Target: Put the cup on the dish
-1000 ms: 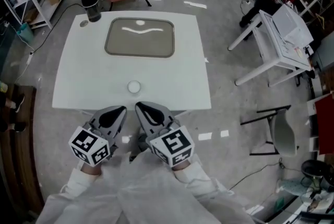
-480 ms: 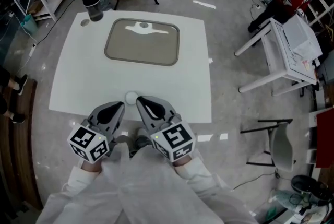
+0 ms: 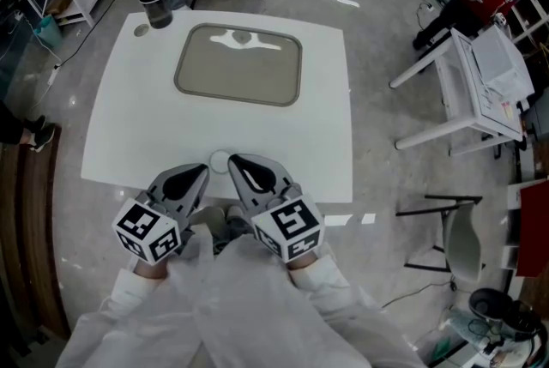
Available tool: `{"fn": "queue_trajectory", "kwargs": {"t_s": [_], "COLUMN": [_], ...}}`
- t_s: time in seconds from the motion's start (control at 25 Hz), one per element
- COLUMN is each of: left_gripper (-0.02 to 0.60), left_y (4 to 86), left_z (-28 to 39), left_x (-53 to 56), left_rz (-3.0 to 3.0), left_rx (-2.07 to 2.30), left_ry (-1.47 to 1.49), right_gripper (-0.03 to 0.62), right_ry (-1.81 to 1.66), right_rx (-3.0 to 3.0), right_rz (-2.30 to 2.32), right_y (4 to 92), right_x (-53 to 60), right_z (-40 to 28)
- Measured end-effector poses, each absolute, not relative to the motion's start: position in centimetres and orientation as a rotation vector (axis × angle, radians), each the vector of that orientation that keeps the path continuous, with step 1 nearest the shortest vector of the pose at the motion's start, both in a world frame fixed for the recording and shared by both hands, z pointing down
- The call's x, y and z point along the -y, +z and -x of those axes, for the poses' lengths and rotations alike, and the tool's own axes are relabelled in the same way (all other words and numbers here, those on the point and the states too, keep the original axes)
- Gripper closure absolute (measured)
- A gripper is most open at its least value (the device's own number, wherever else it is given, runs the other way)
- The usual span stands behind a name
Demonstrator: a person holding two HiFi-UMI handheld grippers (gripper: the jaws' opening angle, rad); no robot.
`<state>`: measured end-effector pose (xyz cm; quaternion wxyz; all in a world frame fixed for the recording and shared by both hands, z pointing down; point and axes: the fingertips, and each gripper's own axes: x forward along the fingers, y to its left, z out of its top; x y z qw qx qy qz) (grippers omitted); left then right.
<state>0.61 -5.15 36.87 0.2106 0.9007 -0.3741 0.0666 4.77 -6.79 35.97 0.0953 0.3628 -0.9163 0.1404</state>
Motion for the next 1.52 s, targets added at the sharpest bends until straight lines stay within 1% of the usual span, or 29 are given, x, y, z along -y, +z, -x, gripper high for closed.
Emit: {"fn": "queue_trajectory", "kwargs": {"t_s": [0.36, 1.52], "left_gripper": [0.572, 0.574], "left_y": [36.3, 39.2], "left_z": [0.7, 1.2], "left_x": [6.1, 6.1], "left_rz": [-2.534, -2.472], "left_rx": [0.964, 0.895], "left_ry": [0.234, 0.283], "right_gripper": [0.579, 0.579], "right_ry": [0.435, 0.538], "right_rx": [2.697, 2.589], "right_rz": [-1.141, -1.17], "right_y": [35.5, 39.1], "right_x": [7.5, 6.9], "right_z": [-3.5, -4.3]}}
